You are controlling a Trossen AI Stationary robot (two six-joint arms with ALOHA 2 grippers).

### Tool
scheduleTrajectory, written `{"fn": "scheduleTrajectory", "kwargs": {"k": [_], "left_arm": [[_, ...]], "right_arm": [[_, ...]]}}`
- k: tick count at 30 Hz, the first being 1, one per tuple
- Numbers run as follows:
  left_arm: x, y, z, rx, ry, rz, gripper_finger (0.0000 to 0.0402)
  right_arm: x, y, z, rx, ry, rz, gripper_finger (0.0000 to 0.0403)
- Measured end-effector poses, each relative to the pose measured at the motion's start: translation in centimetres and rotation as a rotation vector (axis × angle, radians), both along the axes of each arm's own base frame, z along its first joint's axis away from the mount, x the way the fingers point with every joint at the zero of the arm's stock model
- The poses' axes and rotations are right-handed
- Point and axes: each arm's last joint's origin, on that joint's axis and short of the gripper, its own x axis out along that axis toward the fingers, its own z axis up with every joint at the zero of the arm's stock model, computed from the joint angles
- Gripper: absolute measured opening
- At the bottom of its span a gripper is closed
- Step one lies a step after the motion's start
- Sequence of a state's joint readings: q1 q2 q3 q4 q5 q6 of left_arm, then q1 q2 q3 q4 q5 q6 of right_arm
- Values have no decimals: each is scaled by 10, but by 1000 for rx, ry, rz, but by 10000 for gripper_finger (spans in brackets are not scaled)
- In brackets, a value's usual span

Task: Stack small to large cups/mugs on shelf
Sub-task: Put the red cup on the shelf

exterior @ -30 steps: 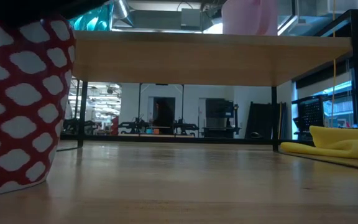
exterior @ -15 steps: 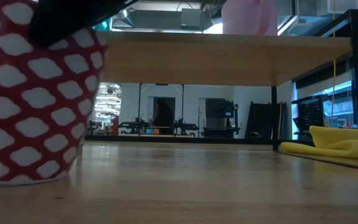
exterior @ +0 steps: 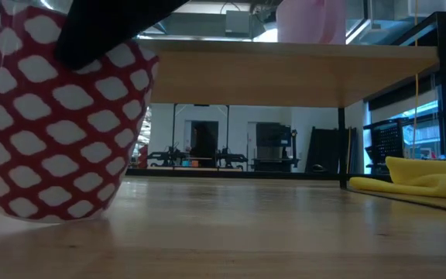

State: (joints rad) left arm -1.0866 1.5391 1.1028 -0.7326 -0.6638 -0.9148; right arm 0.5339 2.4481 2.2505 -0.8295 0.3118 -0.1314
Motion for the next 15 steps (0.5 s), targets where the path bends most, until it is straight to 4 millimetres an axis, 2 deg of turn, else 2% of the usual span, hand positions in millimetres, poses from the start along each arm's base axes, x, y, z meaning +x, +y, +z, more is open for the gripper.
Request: {"fn": "scheduleTrajectory", "kwargs": {"k": [15], "left_arm": [[0, 0, 0, -1, 0, 2, 2]], "right_arm": [[-6, 8, -1, -11, 10, 17, 32]]}}
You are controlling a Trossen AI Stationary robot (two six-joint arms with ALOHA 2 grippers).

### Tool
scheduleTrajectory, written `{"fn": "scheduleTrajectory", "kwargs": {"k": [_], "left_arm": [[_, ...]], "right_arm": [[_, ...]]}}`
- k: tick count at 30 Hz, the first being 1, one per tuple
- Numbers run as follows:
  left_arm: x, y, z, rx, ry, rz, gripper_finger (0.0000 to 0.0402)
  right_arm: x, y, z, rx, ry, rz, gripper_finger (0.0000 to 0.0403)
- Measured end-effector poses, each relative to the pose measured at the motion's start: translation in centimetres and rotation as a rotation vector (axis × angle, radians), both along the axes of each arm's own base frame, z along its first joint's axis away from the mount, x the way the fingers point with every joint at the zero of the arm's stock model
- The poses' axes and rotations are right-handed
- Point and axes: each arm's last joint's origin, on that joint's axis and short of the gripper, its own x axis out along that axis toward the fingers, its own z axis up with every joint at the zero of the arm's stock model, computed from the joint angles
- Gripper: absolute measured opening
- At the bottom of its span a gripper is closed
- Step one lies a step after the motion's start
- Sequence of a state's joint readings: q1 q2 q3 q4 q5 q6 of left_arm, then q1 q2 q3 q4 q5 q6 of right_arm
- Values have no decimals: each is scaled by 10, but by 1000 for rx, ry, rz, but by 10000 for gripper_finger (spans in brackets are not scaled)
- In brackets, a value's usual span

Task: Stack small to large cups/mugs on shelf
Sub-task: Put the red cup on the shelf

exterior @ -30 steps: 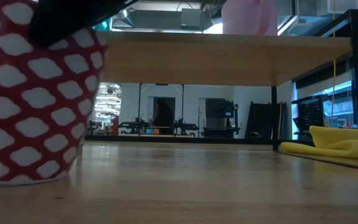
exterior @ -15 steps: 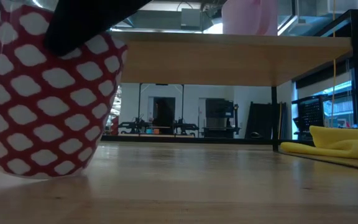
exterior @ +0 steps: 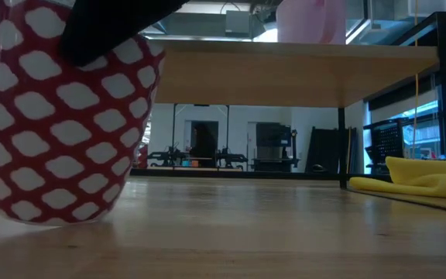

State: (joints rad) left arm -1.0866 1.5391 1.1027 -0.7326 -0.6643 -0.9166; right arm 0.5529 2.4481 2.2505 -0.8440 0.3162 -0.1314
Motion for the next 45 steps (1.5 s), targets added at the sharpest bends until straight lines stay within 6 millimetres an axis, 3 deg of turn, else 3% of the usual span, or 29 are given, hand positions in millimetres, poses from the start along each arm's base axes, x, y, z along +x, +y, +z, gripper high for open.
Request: {"fn": "scheduleTrajectory", "kwargs": {"k": [12, 23, 27, 36, 45], "left_arm": [[-1, 1, 0, 8, 5, 5, 5], [-2, 4, -2, 15, 17, 35, 4], [-2, 4, -2, 13, 18, 38, 2], [0, 5, -2, 15, 19, 46, 2], [1, 6, -2, 0, 19, 66, 1]], "right_arm": [[-8, 3, 36, -15, -16, 35, 32], [-36, 18, 53, -16, 37, 50, 32], [-45, 21, 72, 49, -1, 6, 28], [-58, 4, 115, 147, -86, -165, 30], [-72, -9, 138, 94, -124, -208, 31]]}}
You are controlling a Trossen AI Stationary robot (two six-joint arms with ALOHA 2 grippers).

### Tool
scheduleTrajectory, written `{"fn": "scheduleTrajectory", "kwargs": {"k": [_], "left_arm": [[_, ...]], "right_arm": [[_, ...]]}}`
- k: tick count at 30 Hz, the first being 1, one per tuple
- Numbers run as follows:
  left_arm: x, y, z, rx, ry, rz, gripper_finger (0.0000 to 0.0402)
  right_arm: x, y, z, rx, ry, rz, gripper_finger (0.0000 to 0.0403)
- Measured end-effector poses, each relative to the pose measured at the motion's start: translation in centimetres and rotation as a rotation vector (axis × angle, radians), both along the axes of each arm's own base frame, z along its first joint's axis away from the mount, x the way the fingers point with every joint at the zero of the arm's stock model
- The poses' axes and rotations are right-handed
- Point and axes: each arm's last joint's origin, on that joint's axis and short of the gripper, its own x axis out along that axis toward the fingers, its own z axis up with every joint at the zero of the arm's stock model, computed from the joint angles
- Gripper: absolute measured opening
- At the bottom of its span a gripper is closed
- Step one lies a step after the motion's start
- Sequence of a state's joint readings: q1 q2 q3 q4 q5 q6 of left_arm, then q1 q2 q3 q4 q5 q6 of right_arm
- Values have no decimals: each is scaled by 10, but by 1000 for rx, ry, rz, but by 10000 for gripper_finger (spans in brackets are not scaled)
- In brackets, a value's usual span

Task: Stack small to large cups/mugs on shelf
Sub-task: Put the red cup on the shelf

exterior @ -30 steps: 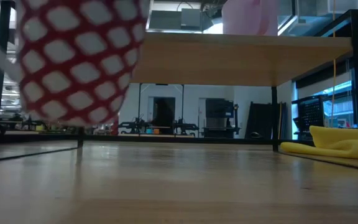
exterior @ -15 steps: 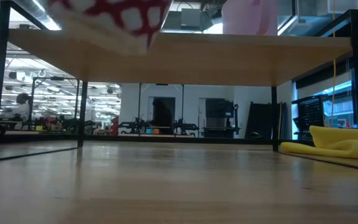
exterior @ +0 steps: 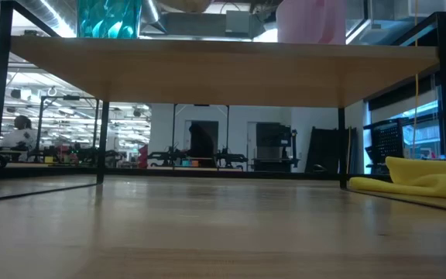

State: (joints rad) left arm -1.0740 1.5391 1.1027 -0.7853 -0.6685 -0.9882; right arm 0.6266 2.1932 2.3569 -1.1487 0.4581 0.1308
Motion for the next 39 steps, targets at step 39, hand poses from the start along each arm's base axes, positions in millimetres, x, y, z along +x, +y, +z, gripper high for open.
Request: {"fn": "scheduleTrajectory", "kwargs": {"k": [39], "left_arm": [[0, 1, 0, -9, 5, 23, 1]], "right_arm": [[13, -98, 24, -31, 162, -69, 31]]}}
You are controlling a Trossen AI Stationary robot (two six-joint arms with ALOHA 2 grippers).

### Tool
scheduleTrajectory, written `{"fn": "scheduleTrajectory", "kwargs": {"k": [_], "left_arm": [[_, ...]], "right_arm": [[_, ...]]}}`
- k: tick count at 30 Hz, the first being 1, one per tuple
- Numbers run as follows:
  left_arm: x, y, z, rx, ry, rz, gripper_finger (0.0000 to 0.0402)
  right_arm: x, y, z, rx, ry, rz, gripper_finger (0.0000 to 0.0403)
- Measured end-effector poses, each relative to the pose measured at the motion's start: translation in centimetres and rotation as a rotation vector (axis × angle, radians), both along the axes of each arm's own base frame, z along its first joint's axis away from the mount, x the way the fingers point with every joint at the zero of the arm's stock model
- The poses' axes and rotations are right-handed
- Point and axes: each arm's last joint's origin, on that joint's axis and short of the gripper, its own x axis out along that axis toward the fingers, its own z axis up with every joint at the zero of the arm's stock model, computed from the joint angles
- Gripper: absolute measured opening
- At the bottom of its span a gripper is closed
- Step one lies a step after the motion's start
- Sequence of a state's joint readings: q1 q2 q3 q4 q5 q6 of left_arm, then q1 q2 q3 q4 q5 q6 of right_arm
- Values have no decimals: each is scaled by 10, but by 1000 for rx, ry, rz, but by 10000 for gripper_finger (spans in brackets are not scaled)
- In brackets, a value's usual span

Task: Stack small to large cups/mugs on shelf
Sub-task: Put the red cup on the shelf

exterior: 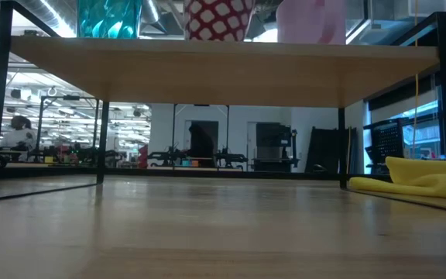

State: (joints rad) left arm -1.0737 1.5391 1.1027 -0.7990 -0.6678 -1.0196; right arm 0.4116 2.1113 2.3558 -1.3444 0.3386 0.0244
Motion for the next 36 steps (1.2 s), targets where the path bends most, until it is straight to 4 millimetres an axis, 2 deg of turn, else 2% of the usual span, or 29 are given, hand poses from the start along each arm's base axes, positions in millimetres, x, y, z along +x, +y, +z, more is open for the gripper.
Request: {"fn": "scheduleTrajectory", "kwargs": {"k": [14, 28, 32, 36], "left_arm": [[1, 1, 0, -3, 0, 8, 5], [4, 2, 0, -17, -2, 36, 1], [4, 3, 0, -17, -4, 37, 6], [5, 3, 0, -17, -5, 42, 2]], "right_arm": [[3, -13, -2, 37, 52, 19, 31], [4, -18, -2, 70, 83, 32, 31], [4, -19, -2, 48, 81, 49, 31], [4, -21, -1, -46, 53, 24, 31]]}}
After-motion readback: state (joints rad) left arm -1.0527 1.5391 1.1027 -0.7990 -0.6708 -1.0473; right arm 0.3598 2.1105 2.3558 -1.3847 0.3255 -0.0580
